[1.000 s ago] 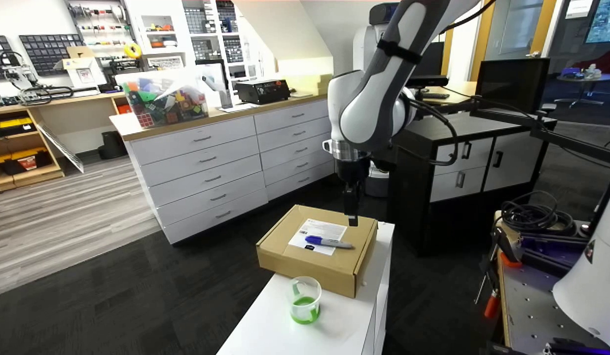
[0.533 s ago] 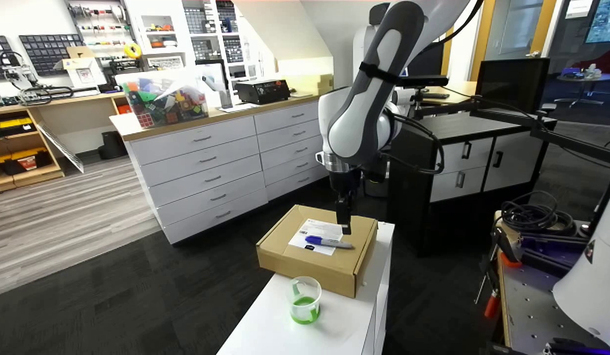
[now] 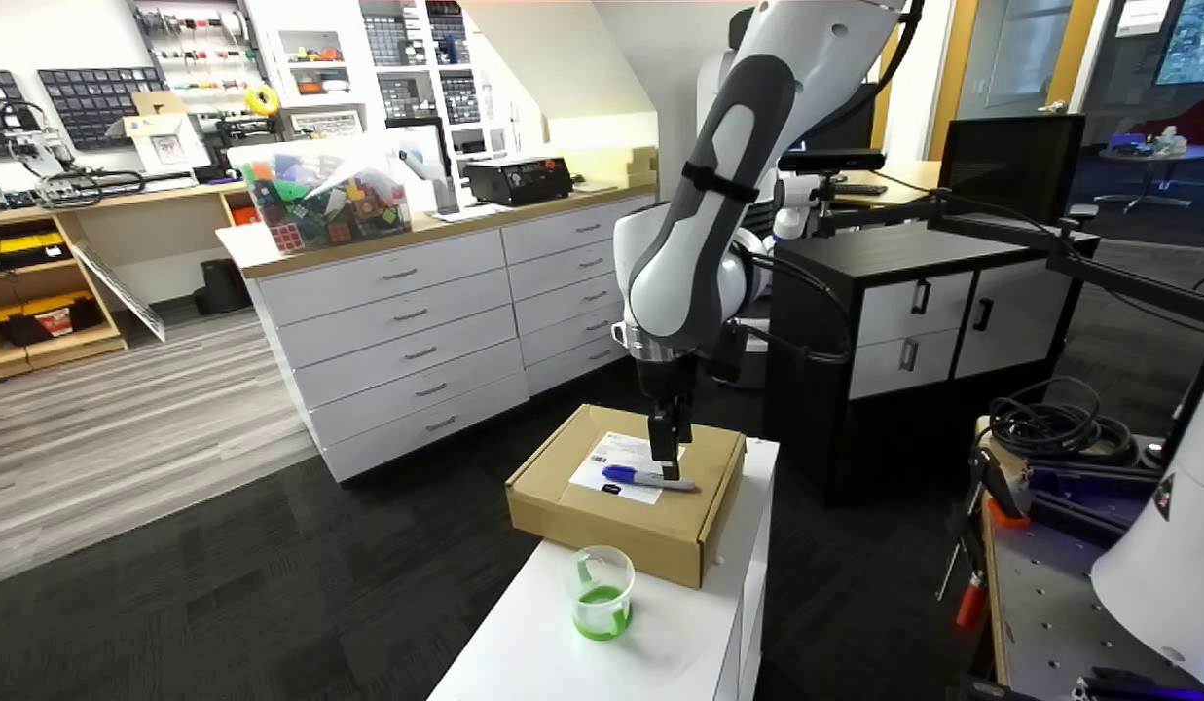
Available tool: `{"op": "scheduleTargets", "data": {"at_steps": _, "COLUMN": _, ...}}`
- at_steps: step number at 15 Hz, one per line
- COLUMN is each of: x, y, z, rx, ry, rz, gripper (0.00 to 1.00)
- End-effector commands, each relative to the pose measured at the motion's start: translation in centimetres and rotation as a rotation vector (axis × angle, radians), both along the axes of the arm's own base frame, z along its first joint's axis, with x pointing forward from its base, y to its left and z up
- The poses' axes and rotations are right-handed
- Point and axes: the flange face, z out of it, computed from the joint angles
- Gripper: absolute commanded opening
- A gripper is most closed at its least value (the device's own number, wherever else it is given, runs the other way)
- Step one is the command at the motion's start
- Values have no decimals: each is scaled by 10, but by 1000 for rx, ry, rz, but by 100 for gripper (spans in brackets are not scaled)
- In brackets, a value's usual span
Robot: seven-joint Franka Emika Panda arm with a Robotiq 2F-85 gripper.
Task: Pick the marker and place it in the cup
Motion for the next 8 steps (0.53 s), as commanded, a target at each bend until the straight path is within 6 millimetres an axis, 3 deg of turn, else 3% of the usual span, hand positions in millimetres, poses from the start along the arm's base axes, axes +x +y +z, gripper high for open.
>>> {"op": "scheduleTargets", "data": {"at_steps": 1, "x": 9, "y": 1, "z": -14, "rx": 14, "ry": -15, "rz": -2, "gripper": 100}}
{"op": "scheduleTargets", "data": {"at_steps": 8, "x": 14, "y": 2, "z": -32, "rx": 12, "ry": -11, "rz": 2, "gripper": 100}}
